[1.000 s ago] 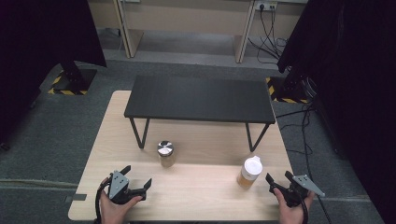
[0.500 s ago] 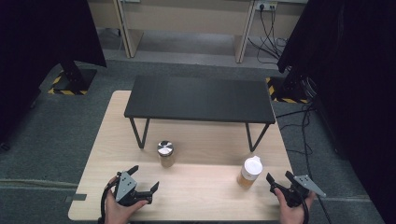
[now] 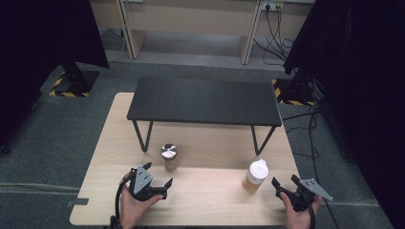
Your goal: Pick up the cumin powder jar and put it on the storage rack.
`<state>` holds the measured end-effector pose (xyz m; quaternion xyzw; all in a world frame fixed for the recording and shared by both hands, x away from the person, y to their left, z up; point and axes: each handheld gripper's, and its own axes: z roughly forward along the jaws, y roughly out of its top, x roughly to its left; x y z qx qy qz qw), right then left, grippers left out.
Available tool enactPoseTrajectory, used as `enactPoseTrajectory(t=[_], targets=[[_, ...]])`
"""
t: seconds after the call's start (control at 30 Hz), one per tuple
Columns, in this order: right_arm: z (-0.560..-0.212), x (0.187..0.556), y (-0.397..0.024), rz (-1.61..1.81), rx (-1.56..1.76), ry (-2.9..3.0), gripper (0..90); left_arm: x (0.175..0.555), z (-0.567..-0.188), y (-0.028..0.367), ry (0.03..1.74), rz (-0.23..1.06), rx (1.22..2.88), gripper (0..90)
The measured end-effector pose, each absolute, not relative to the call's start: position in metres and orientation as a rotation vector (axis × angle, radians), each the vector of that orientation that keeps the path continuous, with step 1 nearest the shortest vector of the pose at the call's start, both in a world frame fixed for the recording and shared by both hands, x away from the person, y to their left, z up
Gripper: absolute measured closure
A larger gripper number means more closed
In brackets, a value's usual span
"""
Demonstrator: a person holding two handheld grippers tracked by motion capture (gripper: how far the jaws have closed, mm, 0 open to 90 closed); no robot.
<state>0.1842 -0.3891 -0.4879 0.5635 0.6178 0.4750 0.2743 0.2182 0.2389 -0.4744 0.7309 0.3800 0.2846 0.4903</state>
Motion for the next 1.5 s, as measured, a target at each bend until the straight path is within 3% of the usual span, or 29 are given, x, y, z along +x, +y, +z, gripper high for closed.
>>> enactPoseTrajectory(t=[0.93,1.23,1.37,1.5], targets=[[-0.487,0.186,-0.390,1.276,1.510,1.682,9.9,0.276,-0.477,0.209,1.014,0.678,1.810,4.0],[-0.487,0.187,-0.388,1.277,1.503,1.691,9.9,0.283,-0.483,0.207,1.023,0.675,1.809,12.6],[-0.487,0.187,-0.389,1.282,1.504,1.690,9.9,0.285,-0.484,0.209,1.006,0.655,1.820,24.5],[-0.487,0.187,-0.389,1.280,1.503,1.691,9.9,0.285,-0.485,0.210,1.014,0.652,1.808,29.9]])
